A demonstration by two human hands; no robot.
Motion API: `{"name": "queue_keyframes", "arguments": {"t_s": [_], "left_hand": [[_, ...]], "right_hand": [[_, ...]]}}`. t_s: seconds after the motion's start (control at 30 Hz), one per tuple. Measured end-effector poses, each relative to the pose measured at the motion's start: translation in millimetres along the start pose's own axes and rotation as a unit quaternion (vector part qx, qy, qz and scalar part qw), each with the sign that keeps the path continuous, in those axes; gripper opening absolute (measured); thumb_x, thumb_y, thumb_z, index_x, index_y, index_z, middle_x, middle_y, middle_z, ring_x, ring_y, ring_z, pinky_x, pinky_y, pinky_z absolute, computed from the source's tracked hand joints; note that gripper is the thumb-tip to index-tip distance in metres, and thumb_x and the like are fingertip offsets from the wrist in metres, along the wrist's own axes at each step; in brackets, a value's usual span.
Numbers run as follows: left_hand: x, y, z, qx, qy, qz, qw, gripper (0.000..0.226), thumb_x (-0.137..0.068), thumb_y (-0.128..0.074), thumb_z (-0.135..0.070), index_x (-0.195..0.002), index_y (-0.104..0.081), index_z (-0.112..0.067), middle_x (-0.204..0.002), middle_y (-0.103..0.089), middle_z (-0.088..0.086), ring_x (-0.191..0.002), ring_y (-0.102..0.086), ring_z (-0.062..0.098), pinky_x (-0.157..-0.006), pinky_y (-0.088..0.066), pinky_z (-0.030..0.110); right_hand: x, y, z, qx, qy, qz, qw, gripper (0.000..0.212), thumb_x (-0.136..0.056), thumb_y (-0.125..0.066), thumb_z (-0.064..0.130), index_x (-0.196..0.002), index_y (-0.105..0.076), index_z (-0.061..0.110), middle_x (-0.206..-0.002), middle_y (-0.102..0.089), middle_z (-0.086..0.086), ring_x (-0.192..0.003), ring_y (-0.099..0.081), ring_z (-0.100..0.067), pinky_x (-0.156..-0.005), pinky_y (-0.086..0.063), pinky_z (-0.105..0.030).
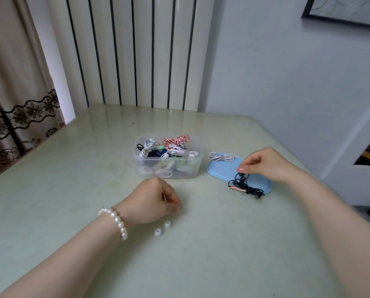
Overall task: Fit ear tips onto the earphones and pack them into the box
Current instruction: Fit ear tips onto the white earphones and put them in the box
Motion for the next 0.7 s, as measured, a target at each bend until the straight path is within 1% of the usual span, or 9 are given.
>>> {"name": "queue_keyframes", "arguments": {"t_s": [0.13,0.23,0.3,0.37,0.43,0.47,0.5,0.57,0.7], "left_hand": [[-3,6,8,-0.002,0.021,-0.03,0.999,0.002,-0.076,-0.073,-0.022,-0.074,-0.074,-0.023,-0.074,-0.069,-0.009,-0.064,-0.054,-0.004,-0.06,-0.04,0.009],[-3,11,15,0.008,0.031,-0.052,0.998,0.011,-0.077,-0.072,-0.018,-0.071,-0.071,-0.027,-0.072,-0.069,-0.008,-0.058,-0.052,-0.004,-0.058,-0.039,0.009],[-4,15,16,0.02,0.036,-0.066,0.997,0.01,-0.077,-0.071,-0.014,-0.073,-0.073,-0.023,-0.069,-0.067,-0.008,-0.055,-0.051,-0.004,-0.056,-0.038,0.007],[-4,20,18,0.03,0.038,-0.076,0.996,0.011,-0.077,-0.07,-0.011,-0.074,-0.074,-0.021,-0.065,-0.064,-0.012,-0.054,-0.05,-0.003,-0.055,-0.038,0.007],[-4,22,19,0.034,0.037,-0.074,0.996,0.014,-0.077,-0.07,-0.009,-0.075,-0.074,-0.022,-0.064,-0.063,-0.015,-0.053,-0.05,-0.003,-0.055,-0.037,0.006],[-4,23,20,0.033,0.037,-0.07,0.996,0.014,-0.077,-0.069,-0.009,-0.075,-0.074,-0.022,-0.065,-0.063,-0.015,-0.053,-0.05,-0.004,-0.055,-0.037,0.006],[-5,22,20,0.03,0.038,-0.065,0.997,0.014,-0.077,-0.069,-0.009,-0.076,-0.074,-0.022,-0.066,-0.063,-0.015,-0.053,-0.05,-0.005,-0.055,-0.037,0.005],[-4,22,20,0.022,0.04,-0.056,0.997,0.011,-0.077,-0.07,-0.012,-0.078,-0.074,-0.022,-0.067,-0.063,-0.011,-0.054,-0.05,-0.006,-0.054,-0.036,0.005],[-3,21,16,0.015,0.033,-0.051,0.998,0.007,-0.077,-0.07,-0.016,-0.079,-0.074,-0.021,-0.066,-0.061,-0.011,-0.053,-0.05,-0.008,-0.053,-0.035,0.003]], "right_hand": [[-9,0,-14,-0.017,-0.007,-0.047,0.999,0.008,-0.077,-0.072,0.022,-0.073,-0.072,0.015,-0.08,-0.068,-0.01,-0.074,-0.053,-0.016,-0.071,-0.041,-0.028],[-25,-4,-13,0.006,0.011,-0.113,0.993,0.009,-0.081,-0.068,0.016,-0.088,-0.072,0.01,-0.082,-0.065,-0.007,-0.078,-0.052,-0.016,-0.069,-0.036,-0.023],[-41,-9,-10,0.062,0.023,-0.12,0.99,0.02,-0.085,-0.063,0.014,-0.104,-0.068,0.011,-0.098,-0.064,-0.008,-0.087,-0.053,-0.018,-0.076,-0.034,-0.022],[-59,-19,-6,0.119,0.029,-0.092,0.988,0.034,-0.087,-0.059,0.014,-0.121,-0.059,0.016,-0.117,-0.057,-0.009,-0.102,-0.052,-0.024,-0.088,-0.036,-0.025],[-75,-29,-6,0.19,0.02,-0.056,0.98,0.045,-0.09,-0.054,0.016,-0.133,-0.046,0.021,-0.134,-0.046,-0.009,-0.124,-0.042,-0.028,-0.104,-0.033,-0.033],[-81,-33,-5,0.234,0.012,-0.038,0.971,0.047,-0.091,-0.052,0.018,-0.137,-0.041,0.023,-0.14,-0.041,-0.008,-0.13,-0.034,-0.03,-0.107,-0.031,-0.036],[-85,-37,-4,0.276,0.0,-0.022,0.961,0.047,-0.093,-0.05,0.021,-0.138,-0.038,0.024,-0.143,-0.037,-0.006,-0.132,-0.03,-0.03,-0.107,-0.029,-0.038],[-87,-44,-1,0.326,-0.007,-0.005,0.945,0.042,-0.092,-0.051,0.027,-0.134,-0.045,0.026,-0.141,-0.039,-0.005,-0.129,-0.031,-0.03,-0.104,-0.03,-0.038],[-82,-43,9,0.31,0.044,-0.065,0.947,0.024,-0.082,-0.065,0.025,-0.106,-0.065,0.019,-0.118,-0.053,-0.01,-0.113,-0.043,-0.029,-0.091,-0.035,-0.035]]}}
Point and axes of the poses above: each hand's wrist, its own x-axis away from the middle knuckle, its own y-axis out of the back of the hand, z = x × y, the point moved 5 cm from there along -x, towards the middle knuckle
